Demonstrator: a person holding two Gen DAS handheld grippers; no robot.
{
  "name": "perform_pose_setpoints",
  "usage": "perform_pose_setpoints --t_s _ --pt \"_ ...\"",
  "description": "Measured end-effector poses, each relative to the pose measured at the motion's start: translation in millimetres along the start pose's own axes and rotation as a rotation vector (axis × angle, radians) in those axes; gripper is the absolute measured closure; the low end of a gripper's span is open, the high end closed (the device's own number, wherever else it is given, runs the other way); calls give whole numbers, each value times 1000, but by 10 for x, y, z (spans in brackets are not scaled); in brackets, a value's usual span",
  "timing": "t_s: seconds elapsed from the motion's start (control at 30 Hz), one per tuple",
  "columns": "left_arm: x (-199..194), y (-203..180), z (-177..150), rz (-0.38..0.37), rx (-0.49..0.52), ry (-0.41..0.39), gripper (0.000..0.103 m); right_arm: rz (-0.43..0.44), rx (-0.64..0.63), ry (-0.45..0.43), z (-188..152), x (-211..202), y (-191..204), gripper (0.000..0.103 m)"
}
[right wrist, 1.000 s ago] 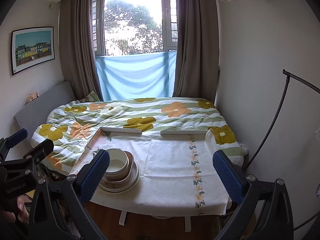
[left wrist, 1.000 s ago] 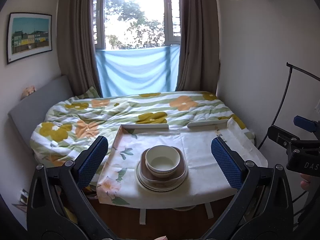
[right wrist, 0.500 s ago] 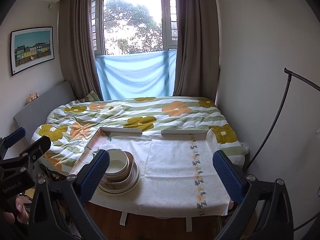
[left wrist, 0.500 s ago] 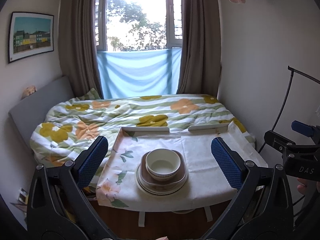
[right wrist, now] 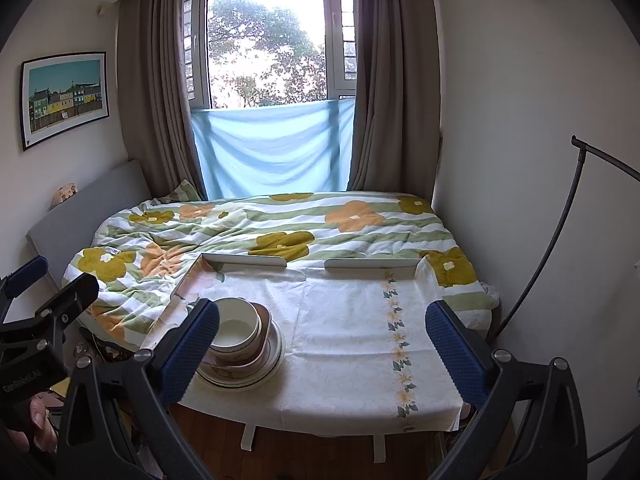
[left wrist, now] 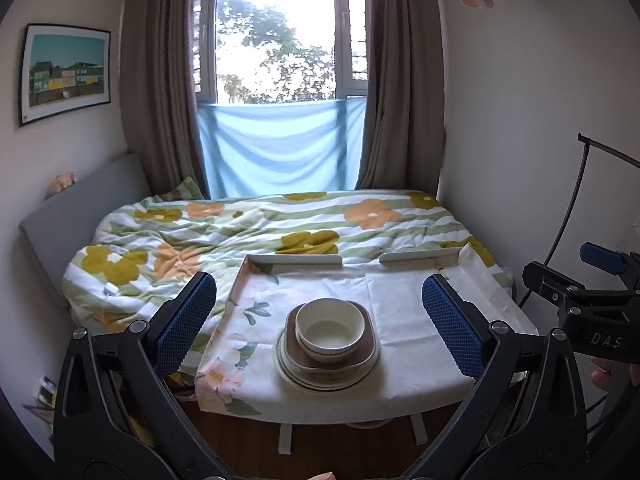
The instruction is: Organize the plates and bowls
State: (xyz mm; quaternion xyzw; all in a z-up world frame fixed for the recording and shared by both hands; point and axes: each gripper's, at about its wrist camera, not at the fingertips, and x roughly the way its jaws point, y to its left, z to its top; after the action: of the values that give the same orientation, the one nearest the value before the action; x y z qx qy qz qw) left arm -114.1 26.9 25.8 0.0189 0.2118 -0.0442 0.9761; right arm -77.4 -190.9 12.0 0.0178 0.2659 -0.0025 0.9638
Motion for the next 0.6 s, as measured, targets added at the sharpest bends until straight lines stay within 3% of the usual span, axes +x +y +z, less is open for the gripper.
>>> perform_pose_setpoints --t_s 0.6 --pt "-46 40 -25 14 -5 -1 1 0 -2 -3 -14 40 12 1"
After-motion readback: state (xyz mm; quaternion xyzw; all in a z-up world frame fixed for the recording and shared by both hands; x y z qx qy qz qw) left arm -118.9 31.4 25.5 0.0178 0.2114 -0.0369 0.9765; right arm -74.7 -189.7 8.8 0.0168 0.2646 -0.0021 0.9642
